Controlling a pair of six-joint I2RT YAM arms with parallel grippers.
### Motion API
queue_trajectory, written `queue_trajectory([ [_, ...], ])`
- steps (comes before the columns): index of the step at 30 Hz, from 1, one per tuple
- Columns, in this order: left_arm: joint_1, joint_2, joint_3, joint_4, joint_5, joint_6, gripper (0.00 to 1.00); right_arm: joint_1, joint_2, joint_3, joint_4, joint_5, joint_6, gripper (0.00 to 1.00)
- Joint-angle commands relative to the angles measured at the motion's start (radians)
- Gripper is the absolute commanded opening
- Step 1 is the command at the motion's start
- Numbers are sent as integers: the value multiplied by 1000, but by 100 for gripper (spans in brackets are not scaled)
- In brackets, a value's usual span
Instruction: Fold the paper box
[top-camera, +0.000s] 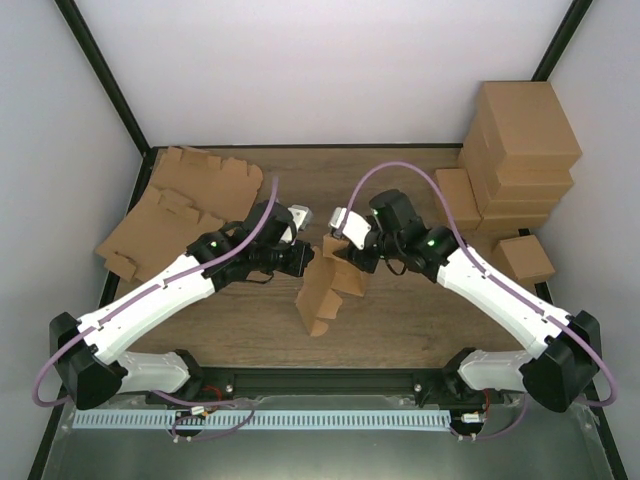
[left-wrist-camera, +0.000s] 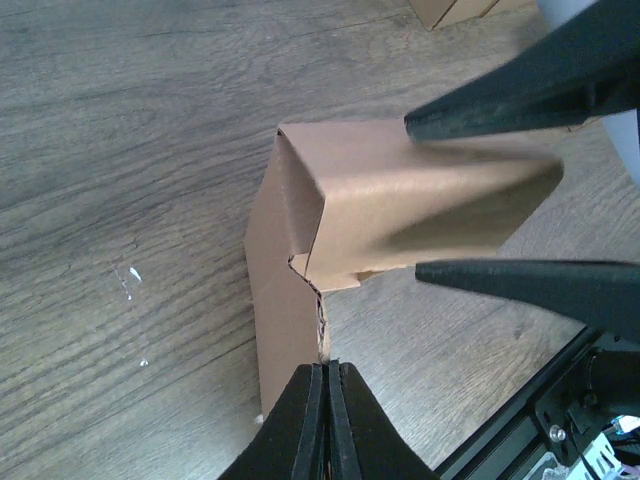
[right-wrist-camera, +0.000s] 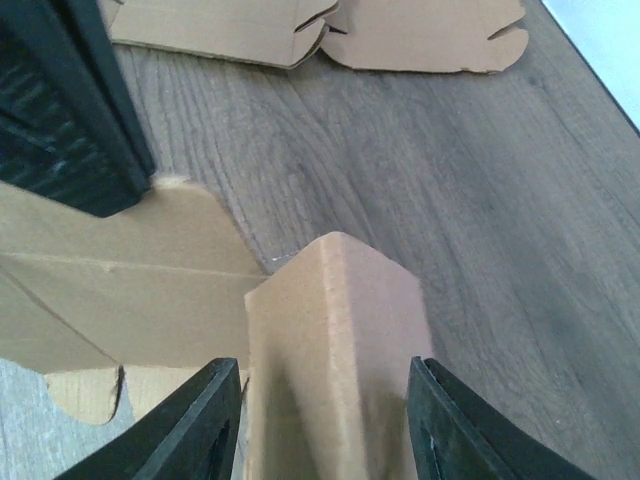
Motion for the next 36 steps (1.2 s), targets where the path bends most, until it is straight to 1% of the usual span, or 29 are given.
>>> queue_trajectory([
  [1, -4, -18, 27, 7, -9, 15, 4, 47, -26, -9, -34, 43, 3, 47],
  [8, -3, 6, 39, 5, -14, 28, 4, 114, -23, -86, -1, 149, 40, 47],
  [12, -4, 10, 53, 4, -10, 32, 4, 165, -21, -130, 33, 287, 28, 54],
  [14, -3, 12, 61, 2, -9, 33, 4, 182, -23, -143, 55, 359, 24, 54],
  [16, -4, 13, 66, 2, -5, 33, 4, 183, -28, -151, 87, 409, 24, 54],
  [20, -3, 15, 66, 10, 12, 32, 4, 186, -45, -175, 138, 463, -2, 50],
  [25, -4, 13, 62, 27, 38, 28, 4, 218, -52, -216, 188, 549, -70, 46],
  [32, -3, 19, 61, 44, 62, 28, 4, 231, -62, -257, 265, 557, -119, 46],
  [36, -4, 27, 49, 56, 83, 27, 4, 231, -107, -255, 292, 491, -110, 48],
])
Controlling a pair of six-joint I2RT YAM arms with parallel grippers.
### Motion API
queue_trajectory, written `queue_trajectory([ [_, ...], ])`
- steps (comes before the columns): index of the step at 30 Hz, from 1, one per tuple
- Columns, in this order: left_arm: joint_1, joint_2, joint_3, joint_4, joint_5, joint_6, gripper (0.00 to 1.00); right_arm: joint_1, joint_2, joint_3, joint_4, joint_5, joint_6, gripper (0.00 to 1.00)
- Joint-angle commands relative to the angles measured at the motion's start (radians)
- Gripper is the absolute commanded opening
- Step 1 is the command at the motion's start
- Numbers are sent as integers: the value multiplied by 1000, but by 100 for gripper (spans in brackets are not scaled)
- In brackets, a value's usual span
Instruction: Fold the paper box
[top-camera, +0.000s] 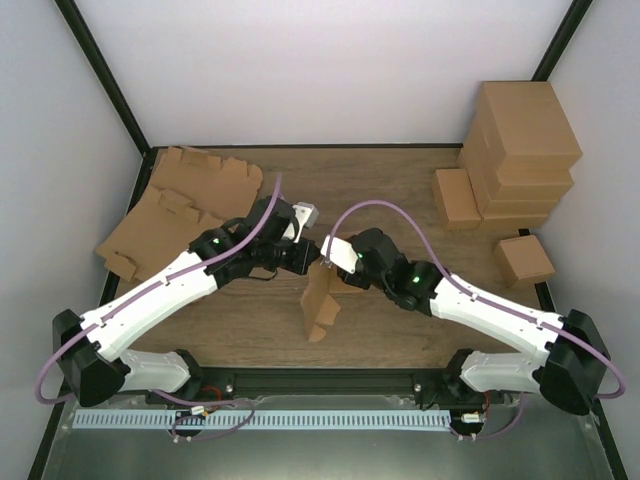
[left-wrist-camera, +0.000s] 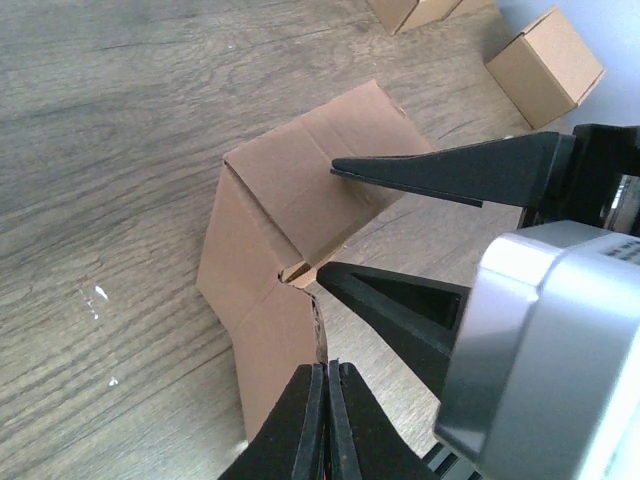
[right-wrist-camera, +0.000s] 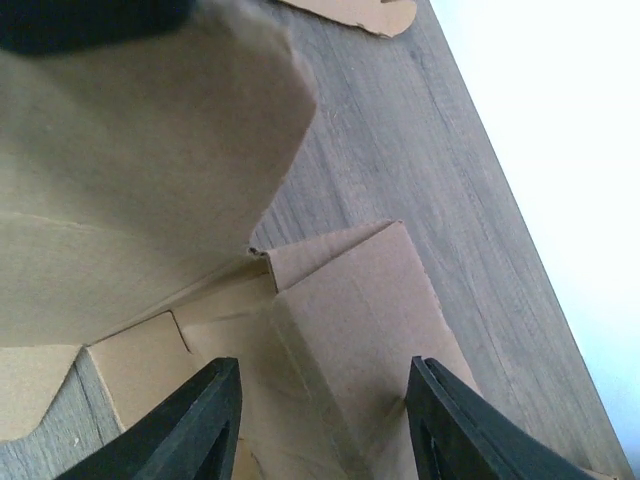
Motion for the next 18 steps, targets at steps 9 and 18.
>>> queue_trajectory([
  [9, -3, 7, -3, 48, 39, 16, 4, 5, -167, 1, -12, -84, 27, 53],
  [18, -3, 4, -3, 49, 44, 17, 4, 5, -120, 55, -160, -45, 26, 52],
])
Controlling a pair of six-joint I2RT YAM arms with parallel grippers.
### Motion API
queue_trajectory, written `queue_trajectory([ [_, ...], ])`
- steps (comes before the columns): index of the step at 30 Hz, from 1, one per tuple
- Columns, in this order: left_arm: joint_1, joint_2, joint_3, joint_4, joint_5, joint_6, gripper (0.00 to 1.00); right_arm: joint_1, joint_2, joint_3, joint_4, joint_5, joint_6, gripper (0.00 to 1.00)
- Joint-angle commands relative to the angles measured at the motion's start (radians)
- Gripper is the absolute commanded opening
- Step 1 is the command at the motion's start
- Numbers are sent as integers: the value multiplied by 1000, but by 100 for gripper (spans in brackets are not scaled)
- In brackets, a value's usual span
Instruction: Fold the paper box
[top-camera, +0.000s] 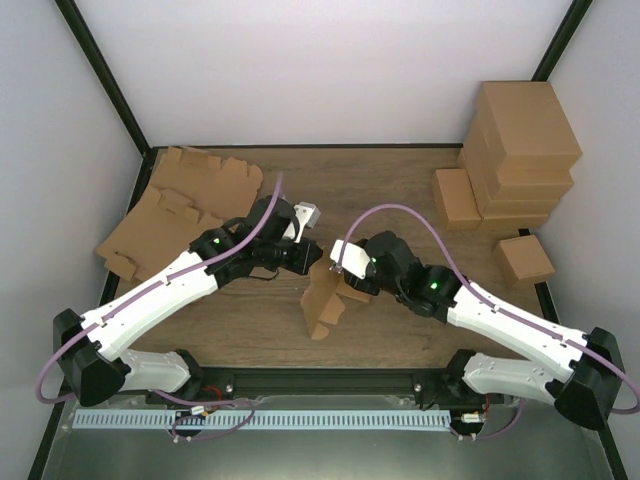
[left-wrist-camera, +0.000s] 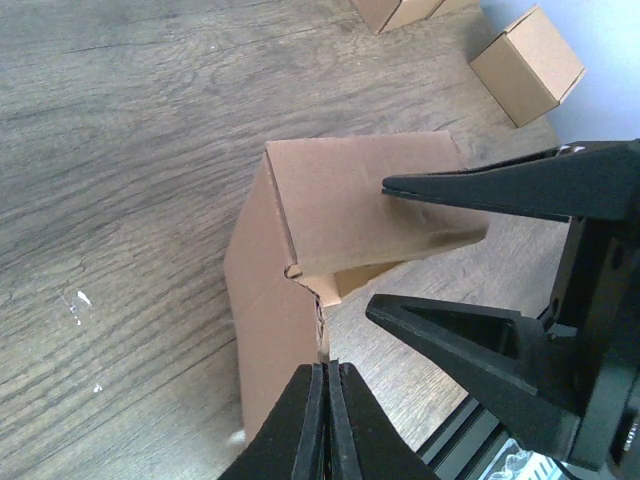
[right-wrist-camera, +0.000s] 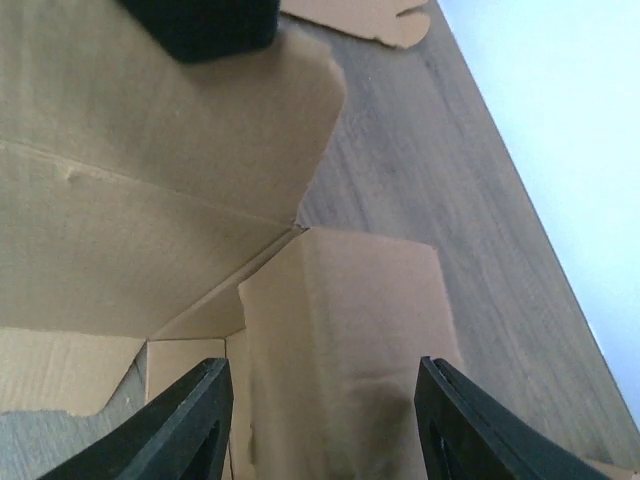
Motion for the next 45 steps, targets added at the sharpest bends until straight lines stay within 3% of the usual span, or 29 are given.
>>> queue_trajectory([
  [1, -3, 0, -2, 29, 14, 17, 4, 5, 18, 63, -71, 37, -8, 51],
  [17, -3, 12, -16, 64, 80, 10, 4, 6, 71, -7, 133, 87, -102, 41],
  [22, -4, 15, -17, 94, 110, -7, 4, 6, 75, -42, 206, 112, -145, 28],
  [32, 2, 0, 14, 104, 128, -32, 6, 6, 69, -56, 242, 125, -147, 17],
  [36, 6, -11, 49, 114, 170, -58, 29, 5, 79, -32, 218, 129, -87, 17],
  [40, 12, -51, 93, 101, 140, -74, 60, 5, 80, -19, 216, 130, 4, 17],
  [45, 26, -156, 162, 49, 20, -80, 74, -33, 73, 10, 179, 72, 176, 16],
])
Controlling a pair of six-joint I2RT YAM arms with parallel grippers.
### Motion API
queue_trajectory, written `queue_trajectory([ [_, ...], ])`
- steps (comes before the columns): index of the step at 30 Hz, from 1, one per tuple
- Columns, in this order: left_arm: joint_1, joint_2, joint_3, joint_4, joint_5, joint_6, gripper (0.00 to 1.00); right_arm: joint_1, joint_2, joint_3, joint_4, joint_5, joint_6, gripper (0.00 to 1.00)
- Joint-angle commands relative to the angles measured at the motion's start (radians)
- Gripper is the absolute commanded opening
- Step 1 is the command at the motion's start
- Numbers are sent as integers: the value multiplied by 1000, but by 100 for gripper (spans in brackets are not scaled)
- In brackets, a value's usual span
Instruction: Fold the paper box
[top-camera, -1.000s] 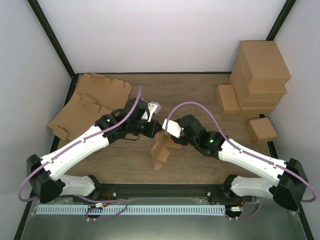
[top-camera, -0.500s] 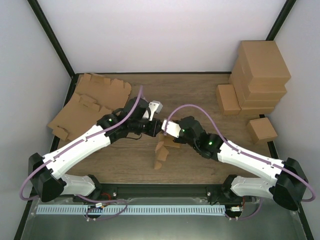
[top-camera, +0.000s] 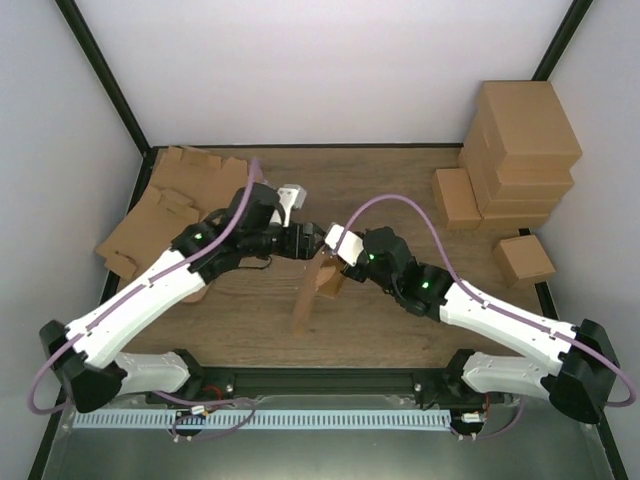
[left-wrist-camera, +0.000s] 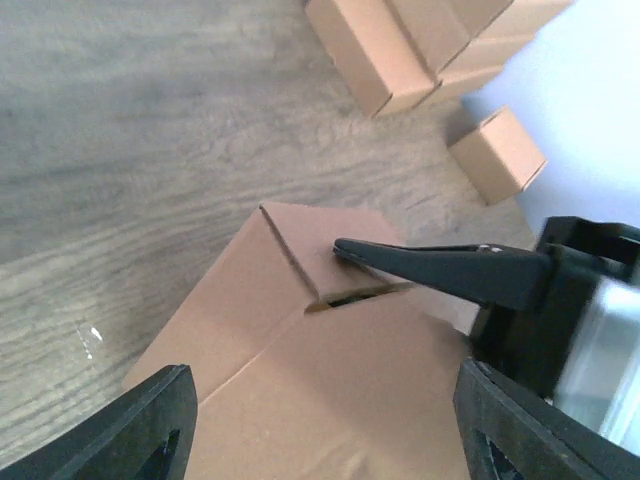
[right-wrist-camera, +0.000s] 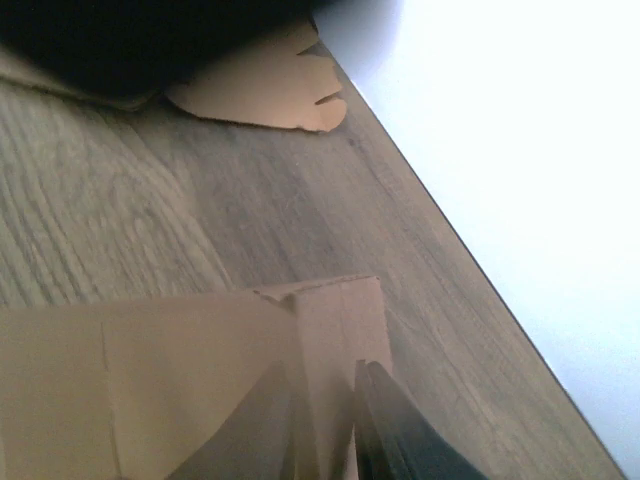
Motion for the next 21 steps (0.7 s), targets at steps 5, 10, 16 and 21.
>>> queue_trajectory([
  [5, -16, -278, 147, -4, -223, -19, 80, -118, 53, 129, -159, -169, 361, 16],
  [10, -15, -415, 154, -2, -402, 0, 94, -200, 122, 151, -218, -282, 545, 13],
  [16, -16, -355, 157, -112, -317, 65, 100, -321, 178, 90, -158, -509, 704, 13],
  [21, -16, -275, 46, -150, -209, 89, 100, -377, 273, 77, -131, -615, 734, 13],
])
